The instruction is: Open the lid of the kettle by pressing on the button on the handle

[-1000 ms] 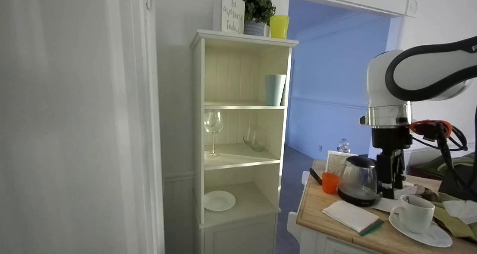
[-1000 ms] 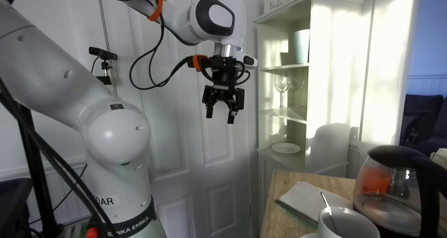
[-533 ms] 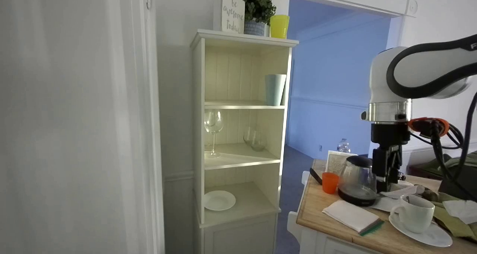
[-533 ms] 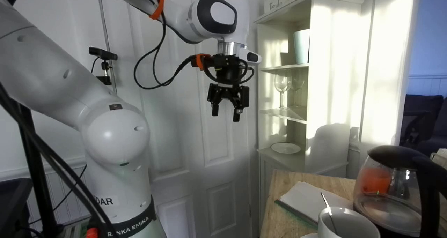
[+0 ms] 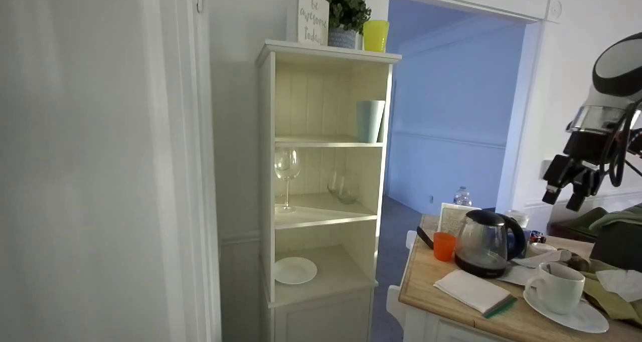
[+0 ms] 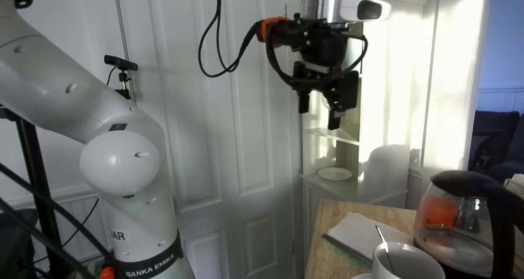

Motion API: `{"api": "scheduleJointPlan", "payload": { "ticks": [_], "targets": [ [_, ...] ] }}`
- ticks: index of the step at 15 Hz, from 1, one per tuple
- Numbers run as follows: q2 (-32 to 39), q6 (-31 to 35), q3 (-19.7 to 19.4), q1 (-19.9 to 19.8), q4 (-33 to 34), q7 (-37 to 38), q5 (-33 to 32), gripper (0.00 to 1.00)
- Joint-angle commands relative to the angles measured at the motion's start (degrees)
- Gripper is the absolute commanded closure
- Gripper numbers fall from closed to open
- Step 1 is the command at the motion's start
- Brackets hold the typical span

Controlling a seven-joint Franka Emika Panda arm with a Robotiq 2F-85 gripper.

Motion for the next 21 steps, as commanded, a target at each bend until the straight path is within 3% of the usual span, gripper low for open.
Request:
{"api": "scheduleJointPlan", "payload": {
  "ticks": [1,2,3,4,10,13,16,18,19,21],
  "targets": [
    [5.95,2.36,-7.06,-1.34,6.98,-3.65,4.3,0.0],
    [7.93,2.84,-8.58,-1.13,9.2,-4.55,4.89,0.0],
    [10.49,3.82,-9.66,-0.77,11.57,-4.95,5.34,0.08],
    [12.76,6.11,-10.5,-0.61,13.31,-5.12,5.98,0.28],
    [30.09,9.47,-12.31,0.82,26.12,-6.83,14.58,0.7],
    [38.91,9.93,-12.17,-1.41,30.78,-10.93,19.58,0.91],
    [46.28,9.31,-10.52,-5.57,33.81,-15.17,23.65,0.98],
    [50.47,7.17,-8.98,-9.23,35.42,-17.67,27.01,0.97],
    [45.99,10.15,-6.99,-9.0,31.91,-14.56,23.01,0.98],
    [49.34,9.59,-6.07,-11.34,33.24,-16.21,24.47,0.97]
  ]
}}
